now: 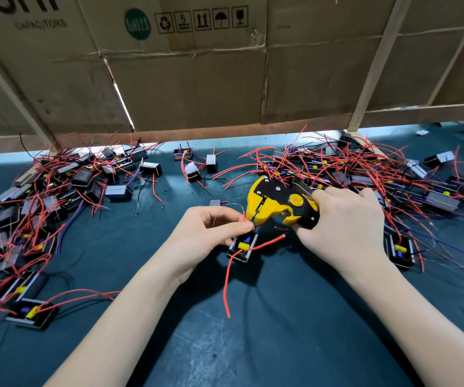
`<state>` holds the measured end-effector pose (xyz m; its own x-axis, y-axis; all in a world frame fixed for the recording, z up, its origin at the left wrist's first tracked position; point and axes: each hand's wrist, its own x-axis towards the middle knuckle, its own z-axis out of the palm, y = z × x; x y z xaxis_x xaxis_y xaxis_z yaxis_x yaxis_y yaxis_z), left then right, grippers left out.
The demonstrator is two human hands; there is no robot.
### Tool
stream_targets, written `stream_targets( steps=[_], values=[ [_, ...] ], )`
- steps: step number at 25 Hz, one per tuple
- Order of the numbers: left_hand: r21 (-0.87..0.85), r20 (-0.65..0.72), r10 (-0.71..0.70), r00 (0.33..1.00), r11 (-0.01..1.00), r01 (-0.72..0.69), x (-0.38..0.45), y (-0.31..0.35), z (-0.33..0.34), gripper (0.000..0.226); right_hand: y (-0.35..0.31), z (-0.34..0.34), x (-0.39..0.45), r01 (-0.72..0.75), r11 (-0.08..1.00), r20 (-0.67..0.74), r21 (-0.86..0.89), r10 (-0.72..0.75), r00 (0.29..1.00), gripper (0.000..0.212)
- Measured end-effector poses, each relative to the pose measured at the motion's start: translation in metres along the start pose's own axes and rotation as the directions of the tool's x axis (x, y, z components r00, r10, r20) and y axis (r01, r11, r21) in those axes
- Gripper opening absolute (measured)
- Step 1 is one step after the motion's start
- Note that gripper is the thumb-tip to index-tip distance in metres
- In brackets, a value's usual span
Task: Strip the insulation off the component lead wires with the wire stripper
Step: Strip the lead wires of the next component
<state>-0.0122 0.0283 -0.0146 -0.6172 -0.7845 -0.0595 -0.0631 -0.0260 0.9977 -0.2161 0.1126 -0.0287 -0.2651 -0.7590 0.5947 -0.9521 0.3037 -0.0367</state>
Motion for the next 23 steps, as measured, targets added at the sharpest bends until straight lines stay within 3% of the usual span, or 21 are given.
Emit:
stream_targets(
  steps=[6, 11, 14, 18, 23],
  values=[
    [0.014, 0.050, -0.068, 0.996, 0.998, 0.067, -0.001, 0.001, 0.002, 0.006, 0.000, -0.005, 0.000, 0.030, 0.999, 0.093, -0.017, -0.028, 0.995, 0.050],
    [-0.219, 0.145, -0.217, 0.965, 0.944, 0.246, -0.003, 0.001, 0.001, 0.005, 0.000, 0.003, 0.002, 0.005, 0.999, 0.088, -0.050, -0.001, 0.996, 0.047],
    [-0.277, 0.089, -0.259, 0.962, 0.921, 0.274, 0.000, 0.000, 0.001, 0.009, 0.011, 0.012, 0.002, -0.111, 0.992, 0.112, -0.066, 0.118, 0.987, 0.045],
    [-0.167, 0.045, -0.223, 0.974, 0.959, 0.228, 0.001, -0.001, -0.001, 0.020, 0.016, 0.011, 0.002, -0.131, 0.986, 0.119, -0.107, 0.144, 0.982, 0.044],
    [-0.109, 0.030, -0.185, 0.982, 0.976, 0.188, 0.000, -0.001, 0.001, 0.022, 0.005, 0.010, 0.003, -0.025, 0.995, 0.153, -0.099, 0.040, 0.987, 0.037]
  ],
)
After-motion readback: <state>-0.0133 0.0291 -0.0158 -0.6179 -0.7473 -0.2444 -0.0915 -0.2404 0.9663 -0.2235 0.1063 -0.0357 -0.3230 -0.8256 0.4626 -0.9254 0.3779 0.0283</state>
